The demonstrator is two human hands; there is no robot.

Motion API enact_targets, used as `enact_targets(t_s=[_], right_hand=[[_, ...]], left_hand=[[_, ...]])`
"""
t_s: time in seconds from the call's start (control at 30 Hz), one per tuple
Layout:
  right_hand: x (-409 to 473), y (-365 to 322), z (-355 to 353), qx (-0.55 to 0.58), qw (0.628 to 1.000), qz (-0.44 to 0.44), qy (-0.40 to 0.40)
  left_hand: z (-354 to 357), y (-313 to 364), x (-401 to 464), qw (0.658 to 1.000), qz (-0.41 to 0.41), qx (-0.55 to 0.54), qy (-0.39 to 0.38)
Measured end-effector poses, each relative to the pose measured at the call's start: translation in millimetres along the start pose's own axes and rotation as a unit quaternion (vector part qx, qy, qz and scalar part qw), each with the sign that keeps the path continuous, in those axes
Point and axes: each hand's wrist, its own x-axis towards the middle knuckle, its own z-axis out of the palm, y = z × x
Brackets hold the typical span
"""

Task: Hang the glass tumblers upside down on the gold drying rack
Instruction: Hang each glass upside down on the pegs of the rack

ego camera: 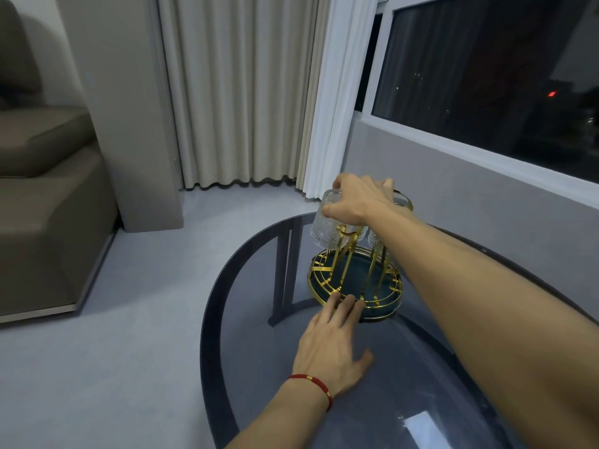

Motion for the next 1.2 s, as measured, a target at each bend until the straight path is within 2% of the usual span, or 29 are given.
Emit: enact_targets(t_s=[0.2,0.37,0.47,0.57,0.7,0.83,0.93,1.0,1.1,1.2], right_hand=[[3.2,-8.3,-4.5,-0.066,0.996,0.002,-0.056],[-5.7,-7.6,-8.6,-0.074,0.994,-0.019,-0.073],[-41.6,9.5,-9.6,0.011,0.998,-0.057,0.024],[-105.6,34.5,-8.1,0.107,0.982,-0.087,0.128],[-207.1,71.1,2.5,0.164,0.976,-0.056,0.134],[-295.9,118.5,3.6,0.144,0.971,-0.032,0.185],[-337.8,163.8,2.1,0.136,0.951,0.029,0.275],[-357.8,191.1,3.6,0.132,0.935,0.118,0.306],[-376.5,220.0,9.6,0.168,0.912,0.293,0.231],[-383.2,234.7,20.5,0.259,0.884,0.363,0.141]], left_hand=[[0.0,0.1,-1.6,1.0,0.0,0.0,-0.002],[-2.3,2.0,-0.7,1.0,-0.004,0.011,-0.004],[-3.2,7.8,2.2,0.999,-0.022,0.023,-0.014],[-5.4,16.0,5.6,0.999,-0.043,0.023,-0.024],[-7.3,33.8,5.3,0.997,-0.066,0.015,-0.035],[0.8,87.3,-7.6,0.999,-0.011,-0.026,-0.047],[1.8,131.5,-18.8,0.994,0.049,-0.079,-0.059],[2.2,154.1,-28.0,0.988,0.079,-0.114,-0.072],[4.8,180.8,-41.3,0.979,0.086,-0.173,-0.072],[8.5,198.7,-51.4,0.963,0.034,-0.258,-0.076]])
